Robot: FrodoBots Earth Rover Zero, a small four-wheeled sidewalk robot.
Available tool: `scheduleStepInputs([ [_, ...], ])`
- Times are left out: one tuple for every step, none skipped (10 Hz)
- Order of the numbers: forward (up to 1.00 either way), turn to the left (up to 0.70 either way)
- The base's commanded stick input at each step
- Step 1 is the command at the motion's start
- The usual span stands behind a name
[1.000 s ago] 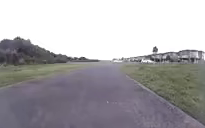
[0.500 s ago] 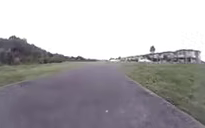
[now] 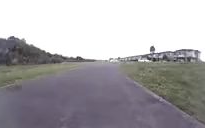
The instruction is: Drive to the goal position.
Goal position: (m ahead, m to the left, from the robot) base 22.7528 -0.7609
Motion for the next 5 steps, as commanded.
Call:
scheduleStepInputs([
  [0.7,0.0],
  [0.7,0.0],
  [0.7,0.0],
  [0.7,0.0],
  [0.7,0.0],
])
